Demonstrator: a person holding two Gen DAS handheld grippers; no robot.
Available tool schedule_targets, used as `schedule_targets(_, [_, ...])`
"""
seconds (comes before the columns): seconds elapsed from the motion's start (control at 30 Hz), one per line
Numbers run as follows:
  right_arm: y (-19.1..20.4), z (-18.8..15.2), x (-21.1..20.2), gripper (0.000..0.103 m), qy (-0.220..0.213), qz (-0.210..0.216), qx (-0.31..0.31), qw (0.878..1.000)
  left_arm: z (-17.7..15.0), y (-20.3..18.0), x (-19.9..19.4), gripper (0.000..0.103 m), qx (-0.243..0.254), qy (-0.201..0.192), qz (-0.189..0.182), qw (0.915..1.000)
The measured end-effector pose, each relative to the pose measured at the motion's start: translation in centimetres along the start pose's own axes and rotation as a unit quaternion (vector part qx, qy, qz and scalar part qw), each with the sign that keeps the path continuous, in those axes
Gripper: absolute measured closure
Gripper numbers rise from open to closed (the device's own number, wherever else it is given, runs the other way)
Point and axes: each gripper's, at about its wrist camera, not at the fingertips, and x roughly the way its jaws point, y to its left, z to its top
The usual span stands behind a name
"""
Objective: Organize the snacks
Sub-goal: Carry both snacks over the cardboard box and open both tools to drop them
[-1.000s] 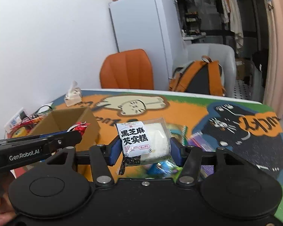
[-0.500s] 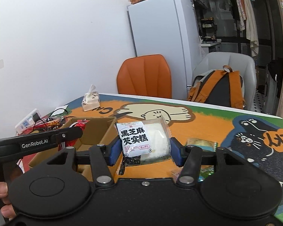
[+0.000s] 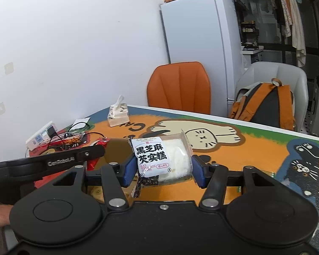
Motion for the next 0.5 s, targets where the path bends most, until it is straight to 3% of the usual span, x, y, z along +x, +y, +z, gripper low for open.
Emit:
schedule_targets(0.27, [1.4,0.5,1.4,0.049,0.004,0.008,-0.005,1.000,1.0,1.5,1.5,0.083,-0.013,0.007,0.005,0.9999])
schedule_targets(0.43, [2.2,0.8,2.2,0.049,0.005,0.014,-0.008,1.000,0.9,1.9,1.2,0.062,-0.015,0.004,0.021,0.9997])
schedule_targets(0.5, [2.5,0.9,2.4,0.049,0.005,0.018,-0.010,1.000,0.9,2.2,0.8,0.060,-0.016,0.001,0.023,0.9996])
